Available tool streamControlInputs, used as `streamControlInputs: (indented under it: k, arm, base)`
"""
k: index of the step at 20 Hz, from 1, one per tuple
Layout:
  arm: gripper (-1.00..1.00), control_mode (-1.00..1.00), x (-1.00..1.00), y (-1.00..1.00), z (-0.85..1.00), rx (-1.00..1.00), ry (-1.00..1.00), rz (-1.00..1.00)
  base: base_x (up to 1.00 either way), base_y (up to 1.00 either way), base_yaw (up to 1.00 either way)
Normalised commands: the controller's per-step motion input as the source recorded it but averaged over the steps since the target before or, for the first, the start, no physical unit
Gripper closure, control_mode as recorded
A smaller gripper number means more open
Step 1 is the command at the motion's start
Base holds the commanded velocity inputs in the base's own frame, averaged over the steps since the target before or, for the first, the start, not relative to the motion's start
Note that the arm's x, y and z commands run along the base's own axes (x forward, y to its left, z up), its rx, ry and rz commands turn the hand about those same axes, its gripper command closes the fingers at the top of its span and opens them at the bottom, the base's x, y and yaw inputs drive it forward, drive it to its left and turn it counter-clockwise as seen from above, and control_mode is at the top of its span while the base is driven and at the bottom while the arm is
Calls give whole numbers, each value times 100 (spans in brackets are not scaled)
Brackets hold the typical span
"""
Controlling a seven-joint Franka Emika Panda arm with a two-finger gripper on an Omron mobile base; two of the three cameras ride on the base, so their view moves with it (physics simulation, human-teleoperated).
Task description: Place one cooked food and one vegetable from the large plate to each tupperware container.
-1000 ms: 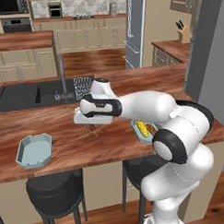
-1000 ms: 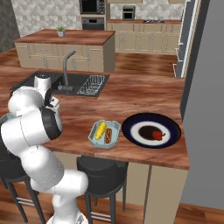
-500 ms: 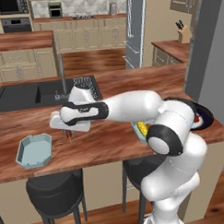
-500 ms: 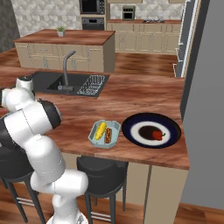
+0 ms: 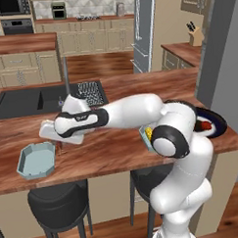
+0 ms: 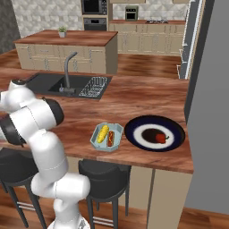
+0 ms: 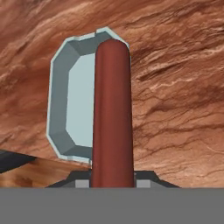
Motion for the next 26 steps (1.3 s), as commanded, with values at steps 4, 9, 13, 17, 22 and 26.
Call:
streamControlInputs:
  k: [4,9,13,17,22,26]
  arm:
    - [100,-100,0,49,-4,0,0,0]
    - [100,-100,0,23,-25,0,0,0]
    - [100,-100,3,1,-48,0,3,0]
    - [100,-100,10,0,-40,0,4,0]
    - [100,-100,17,8,-25,0,7,0]
    - [100,-100,19,17,-12,0,4,0]
  base:
    - [0,0,0]
    - [0,0,0]
    - [0,0,0]
    - [0,0,0]
    - [0,0,0]
    - [0,0,0]
